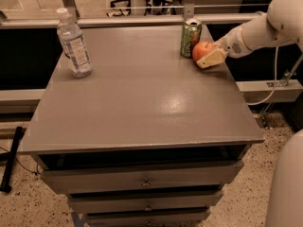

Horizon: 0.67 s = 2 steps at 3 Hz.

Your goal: Move apple near green can

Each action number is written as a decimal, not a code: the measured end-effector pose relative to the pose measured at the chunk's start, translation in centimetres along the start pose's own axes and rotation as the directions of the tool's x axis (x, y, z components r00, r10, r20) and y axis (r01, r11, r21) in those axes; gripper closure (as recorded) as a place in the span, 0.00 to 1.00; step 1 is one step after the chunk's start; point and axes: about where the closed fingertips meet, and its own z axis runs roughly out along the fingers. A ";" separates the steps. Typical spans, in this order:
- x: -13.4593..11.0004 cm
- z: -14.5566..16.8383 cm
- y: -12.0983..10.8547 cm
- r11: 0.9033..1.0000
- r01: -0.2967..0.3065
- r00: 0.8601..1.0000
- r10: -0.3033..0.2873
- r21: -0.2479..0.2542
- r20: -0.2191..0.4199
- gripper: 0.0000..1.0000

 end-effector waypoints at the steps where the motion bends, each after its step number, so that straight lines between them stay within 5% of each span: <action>1: 0.0 0.0 0.0 1.000 0.000 1.000 0.000 0.000 0.000 0.13; 2: -0.3 -1.5 1.3 1.000 0.015 1.000 -0.015 -0.007 0.010 0.00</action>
Offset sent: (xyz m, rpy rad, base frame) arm -0.0487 -0.0006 0.0317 0.0056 -0.0333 0.0358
